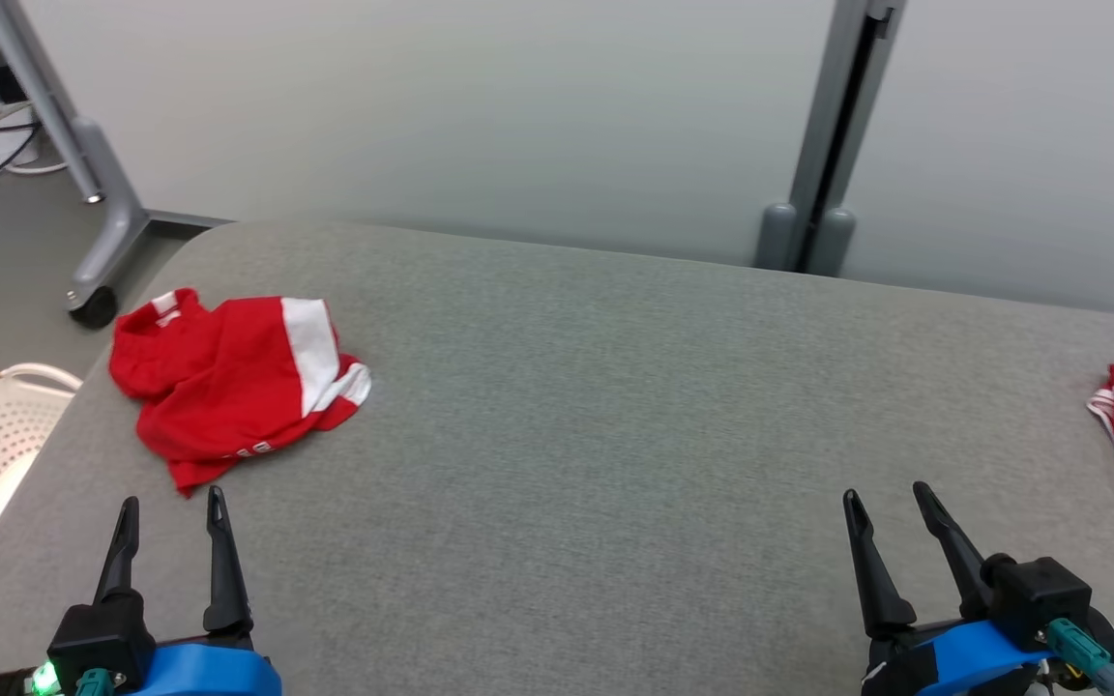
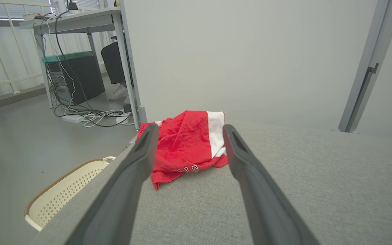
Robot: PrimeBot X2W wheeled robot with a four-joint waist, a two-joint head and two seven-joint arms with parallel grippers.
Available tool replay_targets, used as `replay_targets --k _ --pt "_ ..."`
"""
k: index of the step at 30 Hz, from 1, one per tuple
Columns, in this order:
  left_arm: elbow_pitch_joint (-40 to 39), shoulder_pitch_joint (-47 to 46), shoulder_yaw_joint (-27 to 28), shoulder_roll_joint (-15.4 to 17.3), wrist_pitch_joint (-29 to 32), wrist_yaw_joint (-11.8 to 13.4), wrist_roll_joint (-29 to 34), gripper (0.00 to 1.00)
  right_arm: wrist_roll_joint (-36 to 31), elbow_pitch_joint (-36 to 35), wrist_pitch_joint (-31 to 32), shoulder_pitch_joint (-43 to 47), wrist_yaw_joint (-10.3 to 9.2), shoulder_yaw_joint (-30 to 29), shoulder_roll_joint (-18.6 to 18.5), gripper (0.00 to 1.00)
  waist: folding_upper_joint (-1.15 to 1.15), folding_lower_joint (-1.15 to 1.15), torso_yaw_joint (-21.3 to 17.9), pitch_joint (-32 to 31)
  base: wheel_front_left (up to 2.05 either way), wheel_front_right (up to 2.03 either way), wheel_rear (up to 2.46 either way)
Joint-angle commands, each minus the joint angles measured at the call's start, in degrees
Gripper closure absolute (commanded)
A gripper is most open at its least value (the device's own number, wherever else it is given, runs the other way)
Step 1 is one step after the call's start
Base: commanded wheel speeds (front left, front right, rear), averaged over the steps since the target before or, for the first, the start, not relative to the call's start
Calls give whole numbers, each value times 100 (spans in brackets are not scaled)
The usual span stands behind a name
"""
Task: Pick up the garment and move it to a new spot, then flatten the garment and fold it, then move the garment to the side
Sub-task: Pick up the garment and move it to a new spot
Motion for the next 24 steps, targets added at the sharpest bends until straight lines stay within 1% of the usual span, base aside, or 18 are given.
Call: replay_targets --k 1,9,16,19,24 --pt "-16 10 26 33 9 12 -29 0 1 12 -17 -25 1 7 -3 0 0 0 102 53 0 0 0" --pt "-52 26 19 70 3 56 -69 0 -7 25 -50 -11 1 -37 -26 0 0 0 648 107 0 0 0" --pt "-73 1 42 152 -4 78 -90 0 -38 14 -19 9 1 -4 -72 0 0 0 1046 145 0 0 0" --pt "-90 32 74 182 -10 103 -128 0 -36 14 -11 -14 1 29 -77 0 0 0 1137 149 0 0 0" --pt "-119 101 114 209 -22 152 -162 0 -21 47 -29 -41 1 61 -83 0 0 0 1174 138 0 0 0"
